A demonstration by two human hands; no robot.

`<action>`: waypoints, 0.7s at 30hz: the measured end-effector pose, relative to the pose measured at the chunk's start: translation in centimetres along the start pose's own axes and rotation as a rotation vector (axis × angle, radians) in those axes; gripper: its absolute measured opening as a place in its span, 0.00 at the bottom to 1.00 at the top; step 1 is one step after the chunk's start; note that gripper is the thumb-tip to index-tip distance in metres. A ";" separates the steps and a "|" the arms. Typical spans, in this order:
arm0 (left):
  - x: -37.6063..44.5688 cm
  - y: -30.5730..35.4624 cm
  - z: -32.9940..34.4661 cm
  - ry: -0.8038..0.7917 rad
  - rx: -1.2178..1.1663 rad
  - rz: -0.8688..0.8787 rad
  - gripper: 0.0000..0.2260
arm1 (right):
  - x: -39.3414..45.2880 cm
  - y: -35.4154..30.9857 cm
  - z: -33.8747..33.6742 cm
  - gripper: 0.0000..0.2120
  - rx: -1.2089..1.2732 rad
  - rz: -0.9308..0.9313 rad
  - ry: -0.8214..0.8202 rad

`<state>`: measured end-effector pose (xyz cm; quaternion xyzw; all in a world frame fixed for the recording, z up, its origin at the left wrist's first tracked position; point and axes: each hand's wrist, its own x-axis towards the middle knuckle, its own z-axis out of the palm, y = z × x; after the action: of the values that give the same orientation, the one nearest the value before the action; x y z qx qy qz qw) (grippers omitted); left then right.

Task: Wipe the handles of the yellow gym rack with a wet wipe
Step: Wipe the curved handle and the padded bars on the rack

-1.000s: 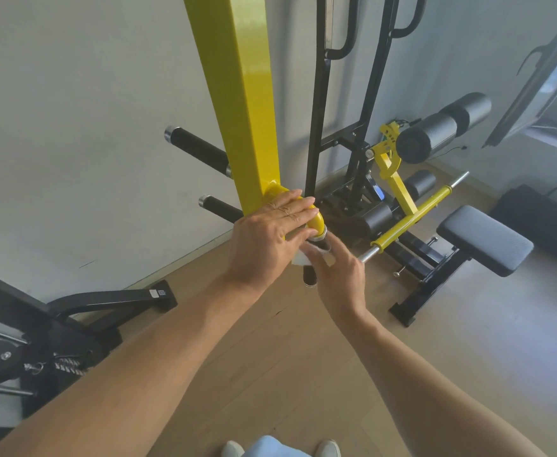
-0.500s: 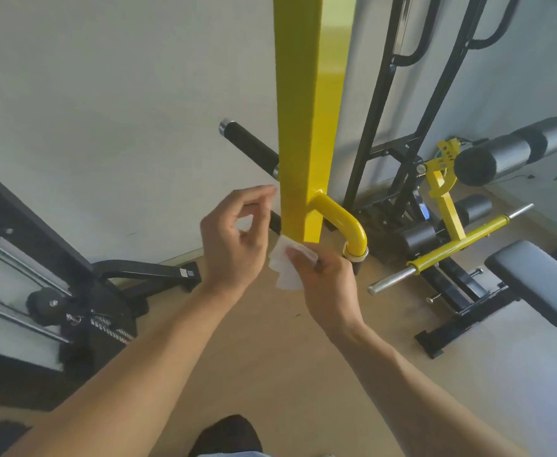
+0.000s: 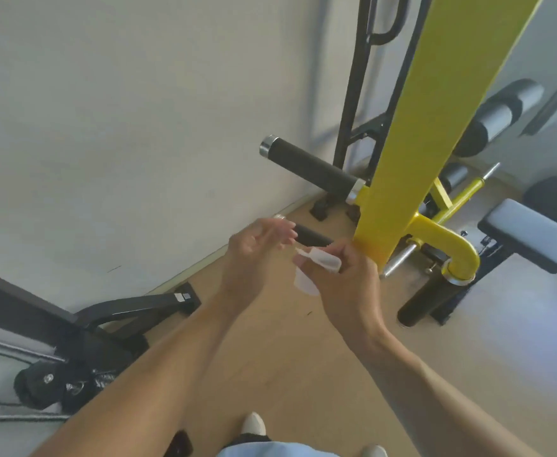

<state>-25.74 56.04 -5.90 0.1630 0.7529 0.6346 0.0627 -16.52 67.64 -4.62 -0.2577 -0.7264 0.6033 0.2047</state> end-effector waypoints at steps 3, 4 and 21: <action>-0.4 -0.1 -0.6 -0.255 -0.092 -0.078 0.11 | 0.5 0.1 1.9 0.16 0.041 0.061 0.057; -0.1 -0.4 -0.8 -0.280 -0.109 -0.111 0.11 | 0.6 0.1 2.3 0.15 0.051 0.078 0.056; 5.3 0.6 -3.1 -0.160 0.078 0.032 0.05 | 0.7 -1.7 3.1 0.10 0.166 -0.056 0.229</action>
<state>-31.53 54.95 -4.16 0.2275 0.7669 0.5906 0.1063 -19.20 65.40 -3.51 -0.2863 -0.6528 0.6222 0.3236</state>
